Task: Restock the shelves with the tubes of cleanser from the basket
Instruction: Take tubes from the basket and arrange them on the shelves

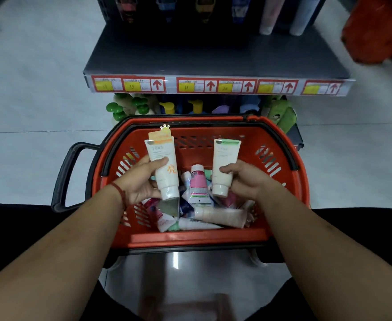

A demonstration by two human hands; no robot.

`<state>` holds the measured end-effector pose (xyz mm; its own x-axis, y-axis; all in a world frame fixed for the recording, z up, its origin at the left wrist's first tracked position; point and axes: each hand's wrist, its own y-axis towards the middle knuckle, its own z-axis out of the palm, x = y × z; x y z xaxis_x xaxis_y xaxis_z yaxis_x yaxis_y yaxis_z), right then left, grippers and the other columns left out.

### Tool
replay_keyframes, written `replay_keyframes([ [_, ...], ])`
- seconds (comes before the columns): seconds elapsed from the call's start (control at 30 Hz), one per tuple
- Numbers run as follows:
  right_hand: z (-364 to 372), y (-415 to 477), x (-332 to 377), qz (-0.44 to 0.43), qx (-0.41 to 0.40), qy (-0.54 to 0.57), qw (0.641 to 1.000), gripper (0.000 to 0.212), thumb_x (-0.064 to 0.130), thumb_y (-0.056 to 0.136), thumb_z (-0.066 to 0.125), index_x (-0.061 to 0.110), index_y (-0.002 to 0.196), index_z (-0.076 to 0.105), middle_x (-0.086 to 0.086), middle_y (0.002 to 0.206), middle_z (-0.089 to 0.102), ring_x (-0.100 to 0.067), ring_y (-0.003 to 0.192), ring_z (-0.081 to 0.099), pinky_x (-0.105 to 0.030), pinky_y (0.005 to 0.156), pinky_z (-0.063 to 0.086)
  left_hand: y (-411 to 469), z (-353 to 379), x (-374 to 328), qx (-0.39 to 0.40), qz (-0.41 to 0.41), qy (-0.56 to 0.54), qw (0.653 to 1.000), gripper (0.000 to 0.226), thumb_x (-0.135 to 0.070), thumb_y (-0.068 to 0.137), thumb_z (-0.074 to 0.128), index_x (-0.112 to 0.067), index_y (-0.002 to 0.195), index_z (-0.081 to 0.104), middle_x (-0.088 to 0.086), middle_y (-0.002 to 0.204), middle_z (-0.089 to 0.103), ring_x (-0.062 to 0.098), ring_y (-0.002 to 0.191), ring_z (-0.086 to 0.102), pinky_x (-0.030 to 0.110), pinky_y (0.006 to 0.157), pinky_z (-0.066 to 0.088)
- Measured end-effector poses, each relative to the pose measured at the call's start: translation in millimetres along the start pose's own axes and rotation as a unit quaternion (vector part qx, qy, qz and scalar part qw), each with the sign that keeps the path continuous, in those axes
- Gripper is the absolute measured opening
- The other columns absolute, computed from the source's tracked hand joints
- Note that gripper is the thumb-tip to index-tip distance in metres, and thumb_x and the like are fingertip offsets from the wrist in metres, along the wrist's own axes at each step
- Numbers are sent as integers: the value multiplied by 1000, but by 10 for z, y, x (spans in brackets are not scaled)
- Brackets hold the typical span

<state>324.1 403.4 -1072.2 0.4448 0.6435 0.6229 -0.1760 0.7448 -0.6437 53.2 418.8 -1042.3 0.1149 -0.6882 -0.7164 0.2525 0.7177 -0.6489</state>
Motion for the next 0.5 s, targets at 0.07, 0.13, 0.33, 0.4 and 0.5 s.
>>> replay_keyframes([
  [0.07,15,-37,4,-19,-7,-16,1000,40,-14,92,49,-2,129,56,-26,128,62,-40,121,59,-57,108,43,-61,43,-17,16,9,-14,1000,37,-9,97,58,-19,131,52,8,94,62,15,57,66,64,79,55],
  [0.13,46,-71,17,-37,-38,-22,998,42,-12,88,58,-6,130,57,-28,129,63,-41,122,60,-52,104,49,-108,78,-23,23,23,-46,998,38,-4,96,56,-15,132,51,5,80,65,13,50,63,60,76,58],
  [0.33,185,-193,107,-96,-77,-32,992,32,-6,85,69,-1,116,68,-19,112,74,-30,98,73,-41,81,61,-182,17,-28,-1,51,-109,993,44,-11,90,66,2,131,58,12,91,75,22,73,74,54,71,62],
  [0.4,245,-226,145,-103,-67,-44,991,32,-1,88,68,-1,120,67,-19,113,73,-32,101,72,-44,81,61,-207,1,-30,-15,64,-97,993,41,-9,88,68,0,128,62,15,106,74,23,85,74,46,67,63],
  [0.5,353,-284,192,-126,-55,-72,988,30,5,93,65,-2,122,65,-18,110,74,-29,90,73,-38,65,61,-214,-22,-37,-33,84,-99,991,31,-9,89,68,-6,120,66,14,113,71,22,90,73,39,66,62],
])
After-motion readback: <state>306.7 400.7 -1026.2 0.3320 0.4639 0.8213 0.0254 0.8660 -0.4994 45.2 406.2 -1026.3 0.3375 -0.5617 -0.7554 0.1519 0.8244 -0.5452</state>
